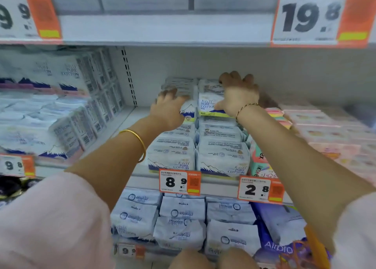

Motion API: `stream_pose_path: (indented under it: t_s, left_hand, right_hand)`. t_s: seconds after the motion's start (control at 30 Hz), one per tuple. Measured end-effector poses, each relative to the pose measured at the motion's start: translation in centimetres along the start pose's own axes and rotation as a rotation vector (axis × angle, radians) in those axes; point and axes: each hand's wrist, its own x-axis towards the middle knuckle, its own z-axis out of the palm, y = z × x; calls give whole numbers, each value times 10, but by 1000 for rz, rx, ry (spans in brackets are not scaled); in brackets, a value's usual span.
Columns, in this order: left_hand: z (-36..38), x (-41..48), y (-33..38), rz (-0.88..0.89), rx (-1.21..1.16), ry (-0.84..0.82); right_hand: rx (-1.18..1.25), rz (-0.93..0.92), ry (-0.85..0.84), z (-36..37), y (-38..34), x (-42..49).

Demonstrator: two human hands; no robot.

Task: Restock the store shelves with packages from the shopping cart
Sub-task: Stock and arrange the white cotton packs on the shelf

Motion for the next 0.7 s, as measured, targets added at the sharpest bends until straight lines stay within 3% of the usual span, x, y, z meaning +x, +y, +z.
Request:
stream_pose_path:
  t_s: [0.27, 0.57, 0.7]
  left_hand:
    - [17, 9, -5, 9, 8, 66]
    - [5, -5, -3, 27, -22, 22]
    - [-12, -44, -12, -25, -174, 26]
  right_hand:
    - [-42, 64, -66, 25, 9, 19]
    - [-56, 66, -66, 34, -6, 0]
    - [95, -83, 23, 1, -30, -44]
